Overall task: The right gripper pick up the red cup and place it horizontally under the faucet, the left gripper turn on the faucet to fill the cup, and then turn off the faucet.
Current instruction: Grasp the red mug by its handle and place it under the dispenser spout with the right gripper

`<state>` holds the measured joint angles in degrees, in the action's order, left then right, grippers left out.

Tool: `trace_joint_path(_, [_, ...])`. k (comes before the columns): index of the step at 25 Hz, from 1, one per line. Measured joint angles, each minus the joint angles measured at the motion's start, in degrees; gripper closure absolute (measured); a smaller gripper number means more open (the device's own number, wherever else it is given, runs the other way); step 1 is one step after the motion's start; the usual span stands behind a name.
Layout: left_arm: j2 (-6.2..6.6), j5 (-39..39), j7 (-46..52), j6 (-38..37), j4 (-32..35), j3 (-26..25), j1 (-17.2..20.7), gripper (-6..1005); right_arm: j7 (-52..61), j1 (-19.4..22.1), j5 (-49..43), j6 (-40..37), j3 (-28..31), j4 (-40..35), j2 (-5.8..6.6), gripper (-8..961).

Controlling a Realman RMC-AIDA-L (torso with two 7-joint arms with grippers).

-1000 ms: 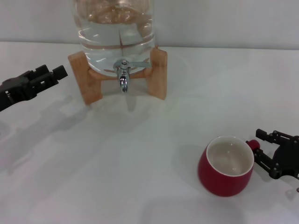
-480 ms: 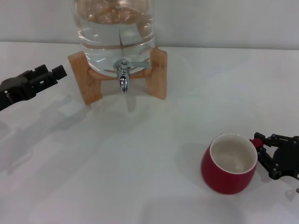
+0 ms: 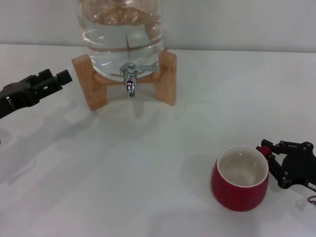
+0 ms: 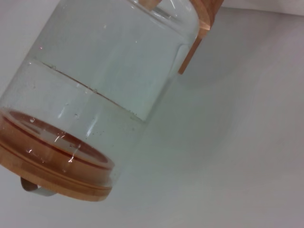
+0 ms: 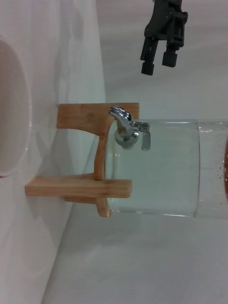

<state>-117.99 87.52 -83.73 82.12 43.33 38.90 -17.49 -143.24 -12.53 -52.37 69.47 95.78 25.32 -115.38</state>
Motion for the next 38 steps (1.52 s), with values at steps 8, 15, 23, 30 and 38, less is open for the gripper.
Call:
trace_joint_path(8, [0.11, -0.33, -0.28, 0.50, 0.00, -0.13, 0.25, 125, 0.08, -0.50, 3.41, -0.45, -2.16, 0.00, -0.02, 814])
trace_joint_path(15, [0.13, -3.77, -0.63, -0.08, -0.12, -0.32, 0.54, 126, 0.31, -1.14, 4.44, -0.52, -2.98, 2.06, -0.01, 814])
trace_joint_path(23, [-0.08, -3.83, -0.65, -0.28, -0.19, -0.51, 1.14, 126, 1.12, -2.11, 7.10, -1.20, -5.60, 4.25, -0.01, 815])
trace_joint_path(30, [-0.15, -3.84, -0.65, -0.30, -0.27, -1.14, 1.58, 127, 1.74, -3.02, 11.45, -8.37, -12.52, 8.70, -0.02, 815])
trace_joint_path(38, [-0.24, -3.96, -0.65, -0.23, -0.26, -1.46, 1.76, 127, 1.80, -3.28, 17.96, -17.63, -19.32, 12.96, -0.01, 815])
